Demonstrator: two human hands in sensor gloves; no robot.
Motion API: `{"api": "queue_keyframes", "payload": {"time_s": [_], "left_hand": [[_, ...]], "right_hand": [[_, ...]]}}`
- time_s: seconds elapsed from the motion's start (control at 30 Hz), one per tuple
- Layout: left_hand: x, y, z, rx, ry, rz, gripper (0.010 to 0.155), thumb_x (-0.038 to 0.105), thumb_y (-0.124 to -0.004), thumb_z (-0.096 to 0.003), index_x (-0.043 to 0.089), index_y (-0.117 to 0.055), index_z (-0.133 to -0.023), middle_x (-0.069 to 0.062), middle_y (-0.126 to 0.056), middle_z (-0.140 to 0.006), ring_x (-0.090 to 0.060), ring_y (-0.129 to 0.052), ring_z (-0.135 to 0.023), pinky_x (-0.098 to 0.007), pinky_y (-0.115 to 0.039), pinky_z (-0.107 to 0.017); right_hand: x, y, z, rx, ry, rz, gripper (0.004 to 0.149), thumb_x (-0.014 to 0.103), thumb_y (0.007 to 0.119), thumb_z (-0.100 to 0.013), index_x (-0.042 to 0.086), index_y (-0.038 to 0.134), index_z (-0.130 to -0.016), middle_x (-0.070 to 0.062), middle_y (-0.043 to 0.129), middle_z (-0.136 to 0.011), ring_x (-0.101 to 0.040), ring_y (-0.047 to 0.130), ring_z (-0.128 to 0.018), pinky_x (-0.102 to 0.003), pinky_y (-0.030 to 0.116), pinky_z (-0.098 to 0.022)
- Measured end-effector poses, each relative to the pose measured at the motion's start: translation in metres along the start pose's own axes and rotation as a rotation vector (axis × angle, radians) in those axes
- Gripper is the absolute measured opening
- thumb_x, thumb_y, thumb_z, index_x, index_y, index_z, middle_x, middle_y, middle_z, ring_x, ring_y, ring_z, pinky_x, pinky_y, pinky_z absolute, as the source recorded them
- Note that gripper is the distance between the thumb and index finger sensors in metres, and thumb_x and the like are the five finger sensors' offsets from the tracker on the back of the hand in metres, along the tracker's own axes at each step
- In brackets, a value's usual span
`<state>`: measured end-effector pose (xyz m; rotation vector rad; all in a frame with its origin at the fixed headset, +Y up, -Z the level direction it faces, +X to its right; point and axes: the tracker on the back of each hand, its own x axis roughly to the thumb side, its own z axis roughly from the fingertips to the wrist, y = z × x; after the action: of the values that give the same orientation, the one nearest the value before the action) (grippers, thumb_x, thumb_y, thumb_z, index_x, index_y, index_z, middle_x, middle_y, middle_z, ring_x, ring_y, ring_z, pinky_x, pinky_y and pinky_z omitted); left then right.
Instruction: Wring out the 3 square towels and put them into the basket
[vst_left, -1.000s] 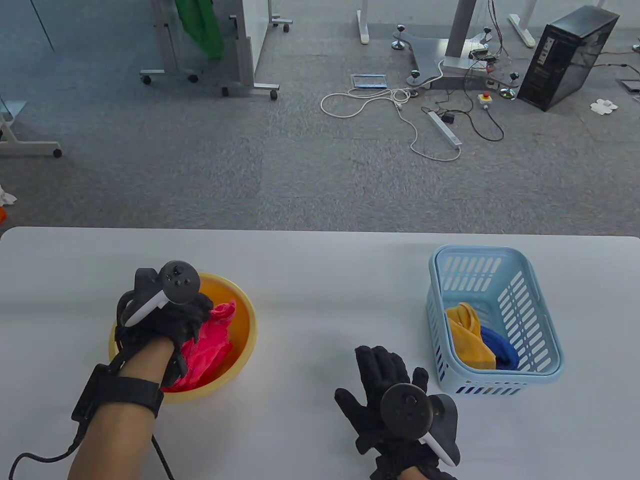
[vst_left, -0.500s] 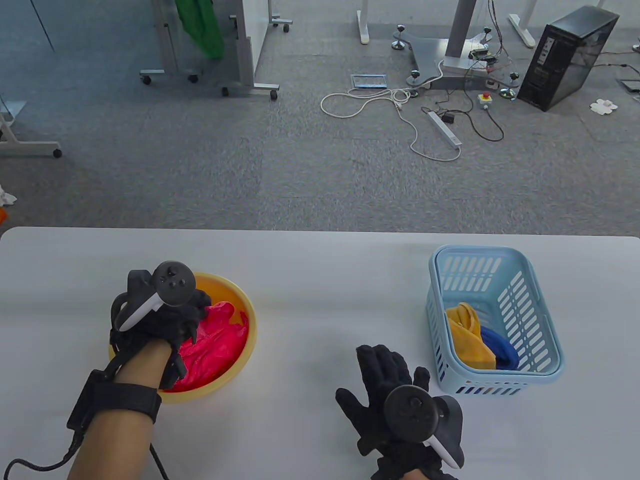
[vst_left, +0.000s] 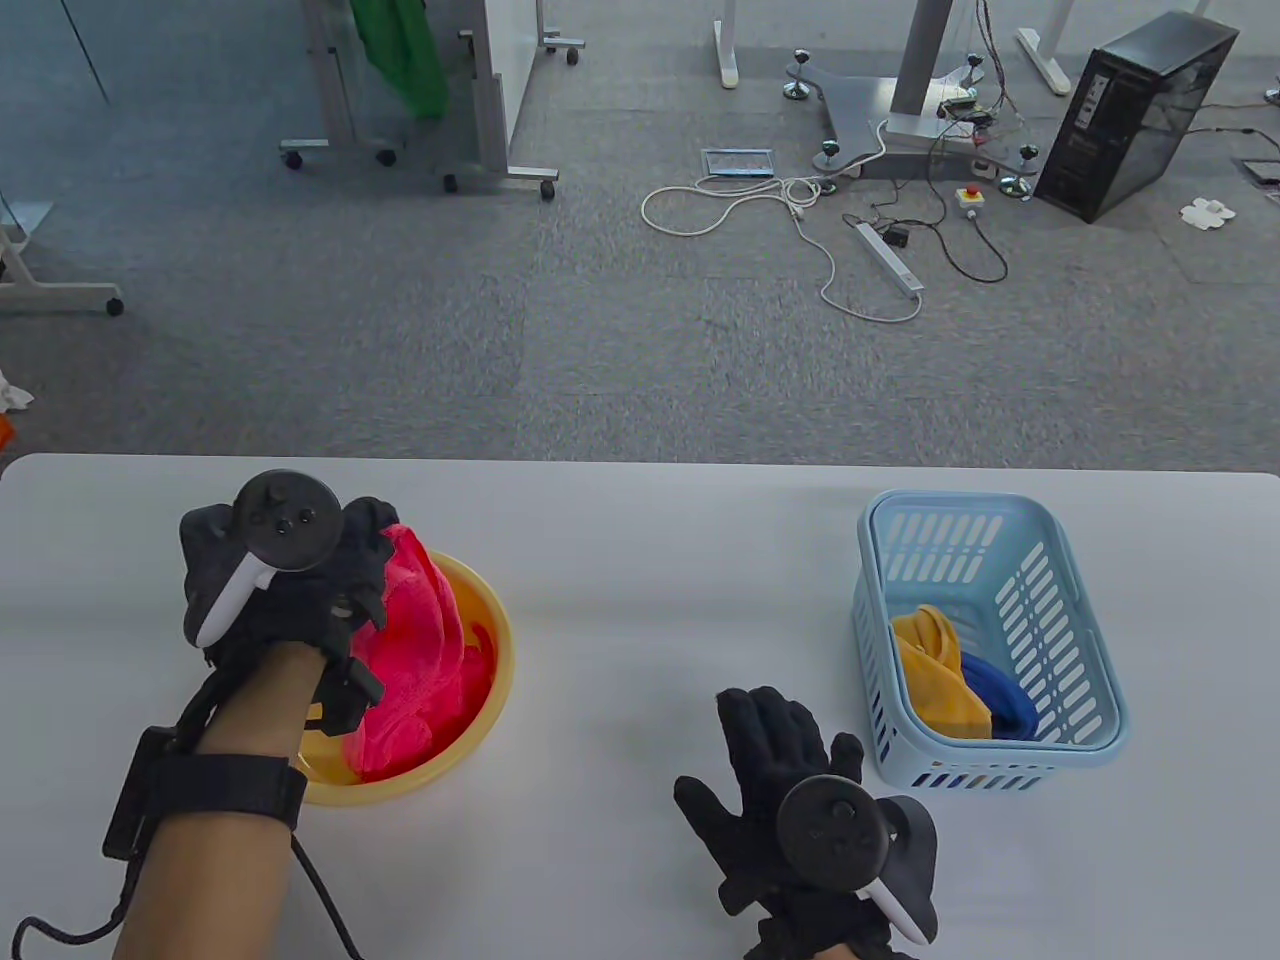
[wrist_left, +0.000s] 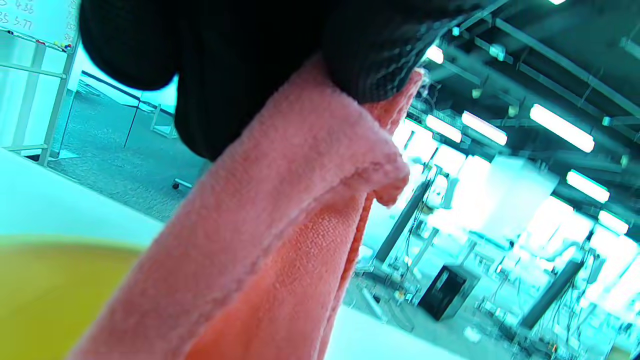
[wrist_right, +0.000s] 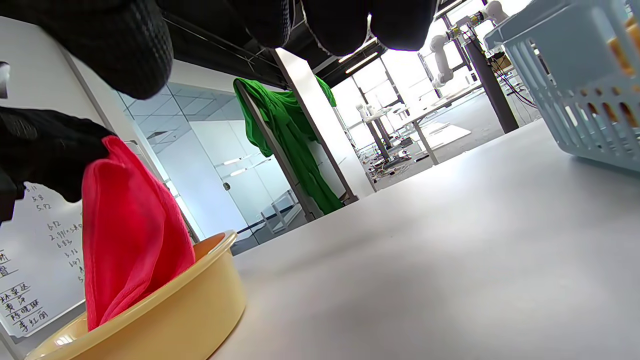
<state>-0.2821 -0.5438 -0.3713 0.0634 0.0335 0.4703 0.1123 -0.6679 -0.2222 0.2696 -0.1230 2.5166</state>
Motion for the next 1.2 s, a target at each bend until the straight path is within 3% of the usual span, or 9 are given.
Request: {"api": "queue_keyframes", "payload": {"time_s": [0.27,0.6,0.97,1.2], "left_hand": [[0.021,0.045,0.007,0.196,-0.033,0.268,0.043,0.028,-0.082,-0.0522,0.017,-0.083,-0.094,-0.015,-0.098,-0.081,-0.034,-0.106,-0.052,-0.057,-0.080,-0.048],[0.033,0.086,0.008,0.310,-0.066,0.655,0.044,0.029,-0.082,-0.0529,0.016,-0.081,-0.095,-0.016,-0.098,-0.082,-0.033,-0.107,-0.050,-0.056,-0.081,-0.047],[0.053,0.106,0.011,0.379,-0.132,0.967,0.044,0.030,-0.082,-0.0538,0.016,-0.081,-0.095,-0.014,-0.098,-0.083,-0.033,-0.107,-0.054,-0.056,-0.081,-0.050],[0.078,0.107,0.012,0.348,-0.246,1.198,0.044,0.031,-0.081,-0.0551,0.018,-0.078,-0.097,-0.012,-0.096,-0.085,-0.031,-0.105,-0.058,-0.056,-0.079,-0.053]], "right_hand": [[0.000,-0.002,0.001,-0.007,-0.005,-0.007,0.085,0.057,0.082,-0.055,0.014,0.042,-0.117,-0.027,0.041,-0.118,-0.058,0.042,-0.105,-0.082,0.021,-0.067],[0.000,-0.009,0.004,-0.038,-0.007,-0.019,0.086,0.057,0.082,-0.055,0.014,0.041,-0.117,-0.028,0.038,-0.118,-0.059,0.037,-0.105,-0.082,0.020,-0.067],[-0.003,-0.008,0.002,-0.027,0.007,-0.027,0.086,0.057,0.082,-0.055,0.014,0.041,-0.117,-0.028,0.037,-0.118,-0.059,0.037,-0.105,-0.082,0.020,-0.067],[-0.007,-0.010,0.002,-0.044,0.014,-0.094,0.090,0.057,0.081,-0.055,0.015,0.034,-0.118,-0.029,0.031,-0.118,-0.060,0.033,-0.105,-0.082,0.020,-0.067]]}}
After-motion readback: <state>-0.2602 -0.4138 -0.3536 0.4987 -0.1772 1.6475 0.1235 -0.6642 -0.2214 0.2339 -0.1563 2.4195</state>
